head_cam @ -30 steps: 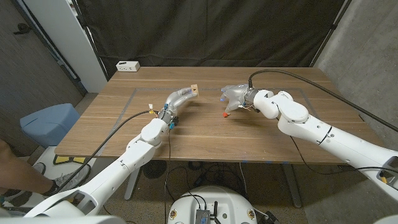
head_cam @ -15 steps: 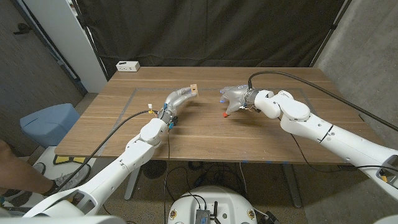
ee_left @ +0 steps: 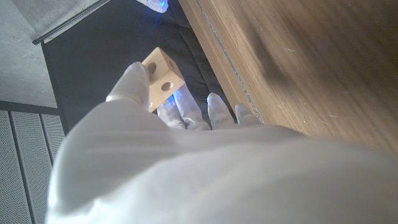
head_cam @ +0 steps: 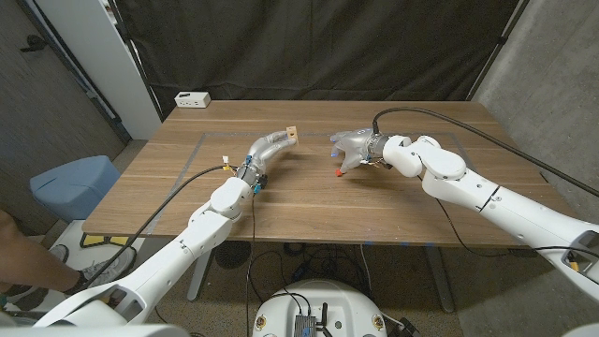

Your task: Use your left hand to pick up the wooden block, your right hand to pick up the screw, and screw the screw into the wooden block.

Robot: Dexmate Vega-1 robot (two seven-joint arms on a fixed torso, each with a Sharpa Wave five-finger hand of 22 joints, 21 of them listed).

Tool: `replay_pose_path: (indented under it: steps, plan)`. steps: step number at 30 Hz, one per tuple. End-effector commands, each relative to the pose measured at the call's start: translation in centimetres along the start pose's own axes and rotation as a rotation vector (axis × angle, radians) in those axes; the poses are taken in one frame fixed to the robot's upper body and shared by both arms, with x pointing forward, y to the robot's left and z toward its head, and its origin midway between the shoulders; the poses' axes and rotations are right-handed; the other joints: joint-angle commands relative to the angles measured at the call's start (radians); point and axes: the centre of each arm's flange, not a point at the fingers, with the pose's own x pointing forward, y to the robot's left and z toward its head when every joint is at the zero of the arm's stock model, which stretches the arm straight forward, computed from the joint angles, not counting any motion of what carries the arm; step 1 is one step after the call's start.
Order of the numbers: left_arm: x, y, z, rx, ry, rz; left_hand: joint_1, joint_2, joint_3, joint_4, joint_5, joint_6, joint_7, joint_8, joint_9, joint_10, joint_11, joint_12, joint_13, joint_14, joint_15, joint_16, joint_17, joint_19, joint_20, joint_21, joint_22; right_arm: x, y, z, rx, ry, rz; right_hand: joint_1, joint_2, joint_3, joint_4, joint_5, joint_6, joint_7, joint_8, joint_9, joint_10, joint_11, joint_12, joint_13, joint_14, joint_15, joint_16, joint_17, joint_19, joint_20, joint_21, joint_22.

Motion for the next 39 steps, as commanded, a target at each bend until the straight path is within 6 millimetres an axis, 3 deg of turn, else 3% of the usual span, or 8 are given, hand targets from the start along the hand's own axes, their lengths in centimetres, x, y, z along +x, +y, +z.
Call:
replay_pose_path:
  steps: [1,19,39]
  plan:
    - [0.1,-0.1,0.1,0.013,0.003,-0.006,0.002,0.010,-0.005,0.000,0.003,0.010,0.001,0.006,0.005,-0.002,0.002,-0.004,0.005,-0.003,-0.072,0.009,0.004,-0.005,0.004,0.007,0.002,0.7,0.7,-0.2,-0.004,-0.009,0.007,0.015,0.001,0.007,-0.001,0.000,0.008,0.005,0.012,0.007,0.003,-0.003,0.002,0.003,0.013,0.000,0.008,0.003,0.008,-0.001,0.003,0.005]
    - [0.5,-0.1,0.0,0.013,0.008,-0.012,0.006,0.015,-0.007,-0.002,0.005,0.007,0.002,0.006,0.004,-0.003,0.002,-0.010,0.008,-0.004,-0.070,0.010,0.004,-0.005,0.005,0.008,0.002,1.1,1.6,0.0,-0.017,-0.021,0.017,0.034,0.000,0.014,0.002,0.002,0.023,0.036,0.043,0.030,0.002,0.011,0.003,0.006,0.020,0.004,0.010,0.007,0.013,-0.008,0.000,0.006]
    - [0.7,-0.2,-0.1,0.016,0.007,-0.023,0.008,0.018,-0.011,-0.002,0.007,0.010,0.001,0.009,0.002,-0.002,0.002,-0.016,0.011,-0.007,-0.070,0.010,0.003,-0.007,0.006,0.008,0.002,1.5,2.6,0.0,-0.017,-0.030,0.024,0.043,0.002,0.019,0.004,0.004,0.020,0.037,0.060,0.047,0.008,0.015,0.005,0.007,0.024,0.002,0.011,0.011,0.017,-0.012,-0.001,0.006]
